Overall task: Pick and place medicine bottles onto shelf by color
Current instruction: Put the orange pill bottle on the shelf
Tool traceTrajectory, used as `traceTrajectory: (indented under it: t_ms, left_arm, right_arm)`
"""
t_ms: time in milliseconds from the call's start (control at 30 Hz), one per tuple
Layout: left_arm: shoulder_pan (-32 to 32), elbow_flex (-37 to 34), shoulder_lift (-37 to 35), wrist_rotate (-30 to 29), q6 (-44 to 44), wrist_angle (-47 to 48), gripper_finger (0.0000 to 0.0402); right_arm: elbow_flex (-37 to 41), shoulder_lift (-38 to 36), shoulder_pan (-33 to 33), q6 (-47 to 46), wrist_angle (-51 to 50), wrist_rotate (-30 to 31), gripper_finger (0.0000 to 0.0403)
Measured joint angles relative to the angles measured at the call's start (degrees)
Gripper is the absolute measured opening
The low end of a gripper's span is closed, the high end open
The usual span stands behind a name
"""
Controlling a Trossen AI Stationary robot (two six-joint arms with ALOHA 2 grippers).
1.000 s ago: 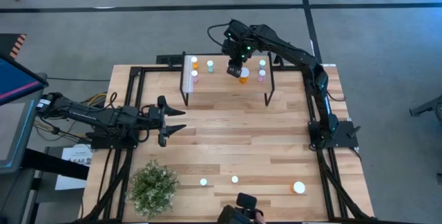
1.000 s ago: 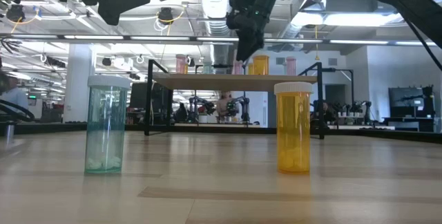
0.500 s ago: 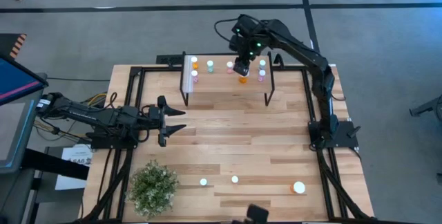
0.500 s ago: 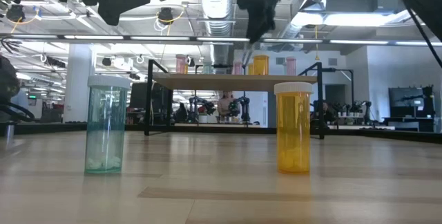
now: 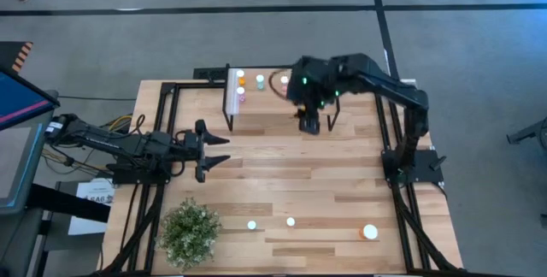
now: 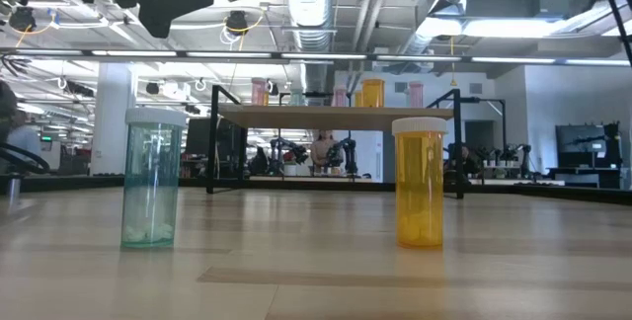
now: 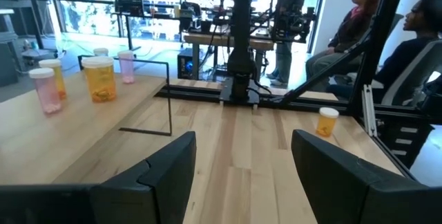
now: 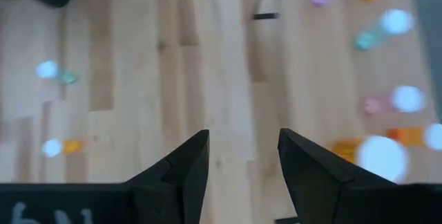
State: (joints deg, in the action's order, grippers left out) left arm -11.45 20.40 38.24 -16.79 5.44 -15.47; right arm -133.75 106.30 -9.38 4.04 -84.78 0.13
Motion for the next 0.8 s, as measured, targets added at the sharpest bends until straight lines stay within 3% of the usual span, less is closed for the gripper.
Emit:
traceTrajectory:
  t_ms: [300, 400, 533, 800]
  left_arm:
    - [-0.63, 0.0, 0.02, -0.01, 0.02, 0.13, 0.0226]
    - [-0.63, 0.0, 0.02, -0.01, 0.02, 0.11, 0.0226]
    - [-0.63, 0.0, 0.02, -0.01, 0.02, 0.1, 0.0226]
    - [-0.63, 0.0, 0.02, -0.05, 0.14, -0.28, 0.0226]
  right_arm:
    - [0.31, -0.21, 11.83, -3.34, -0.42, 4.96, 0.0192]
    - [3.84, -1.28, 14.79, -4.3, 1.84, 7.31, 0.0189]
    - [16.07, -6.29, 17.54, -5.63, 10.3, 7.75, 0.0187]
    - [49.63, -22.87, 21.94, -14.11, 30.96, 7.76, 0.0189]
